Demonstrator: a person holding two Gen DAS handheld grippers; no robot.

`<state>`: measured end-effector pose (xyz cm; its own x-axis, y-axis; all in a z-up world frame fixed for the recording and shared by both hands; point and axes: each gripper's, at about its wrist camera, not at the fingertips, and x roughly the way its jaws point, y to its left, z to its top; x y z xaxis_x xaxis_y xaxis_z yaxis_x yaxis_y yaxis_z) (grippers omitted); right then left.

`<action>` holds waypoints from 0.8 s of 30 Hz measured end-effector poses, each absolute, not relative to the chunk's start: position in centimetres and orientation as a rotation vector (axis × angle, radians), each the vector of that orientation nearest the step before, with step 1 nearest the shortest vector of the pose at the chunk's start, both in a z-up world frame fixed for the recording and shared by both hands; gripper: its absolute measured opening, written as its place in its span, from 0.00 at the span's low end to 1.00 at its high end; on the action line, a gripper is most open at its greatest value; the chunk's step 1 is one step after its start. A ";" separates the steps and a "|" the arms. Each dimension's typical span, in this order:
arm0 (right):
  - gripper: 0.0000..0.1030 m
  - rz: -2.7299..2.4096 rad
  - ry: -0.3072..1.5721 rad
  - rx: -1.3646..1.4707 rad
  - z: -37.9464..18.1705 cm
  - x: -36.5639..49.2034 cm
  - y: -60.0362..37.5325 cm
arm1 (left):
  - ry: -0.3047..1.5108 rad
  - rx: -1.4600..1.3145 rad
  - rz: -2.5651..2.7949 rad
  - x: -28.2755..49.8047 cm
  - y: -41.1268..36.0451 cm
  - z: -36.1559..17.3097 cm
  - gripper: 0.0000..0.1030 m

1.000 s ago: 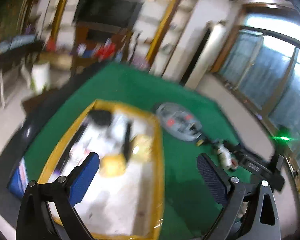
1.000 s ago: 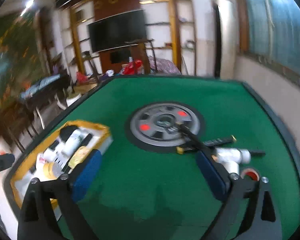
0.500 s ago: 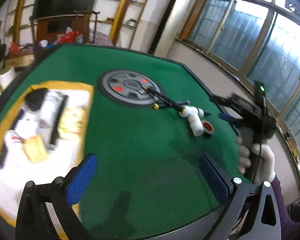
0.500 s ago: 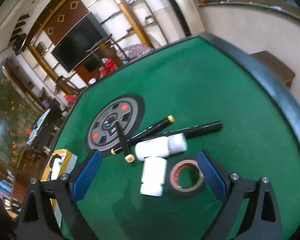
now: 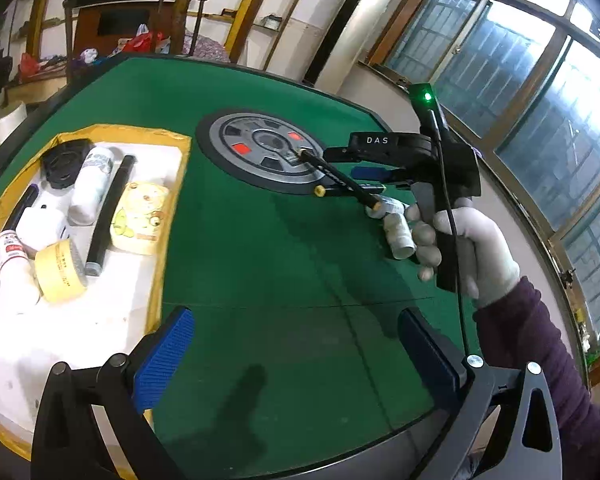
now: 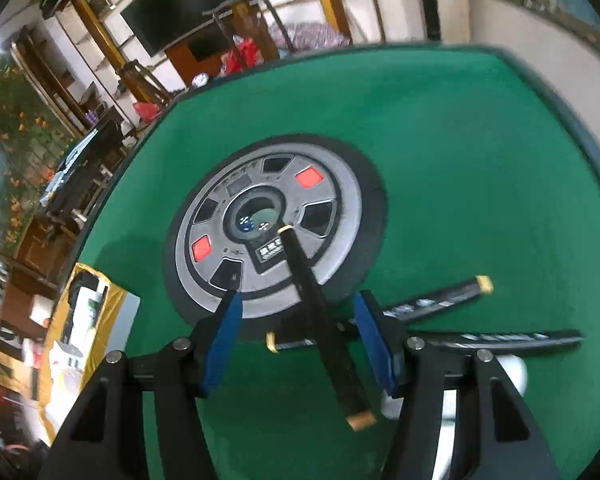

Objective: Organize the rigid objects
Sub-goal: 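Move both grippers back over the markers and white pipe fittings, then grasp the thick black marker with the left gripper and lift it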

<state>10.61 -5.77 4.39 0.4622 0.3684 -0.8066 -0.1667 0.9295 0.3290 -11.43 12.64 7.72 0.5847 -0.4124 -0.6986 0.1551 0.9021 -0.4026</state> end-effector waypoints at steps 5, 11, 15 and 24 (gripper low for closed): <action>0.56 0.565 1.101 0.244 3.7 8.8 -3.6 | 0.887 -0.316 -0.314 -10.3 13.9 7.8 0.99; 0.56 0.674 0.994 0.272 5.7 3.5 -4.8 | 0.910 -0.277 -0.276 -8.3 13.8 7.8 0.99; 0.58 0.513 0.804 0.358 7.0 1.6 -9.8 | 0.931 -0.209 -0.253 -6.3 12.1 7.7 0.99; 0.59 0.332 0.733 0.586 5.0 1.6 -17.7 | 1.031 -0.064 -0.207 1.3 5.4 5.2 0.99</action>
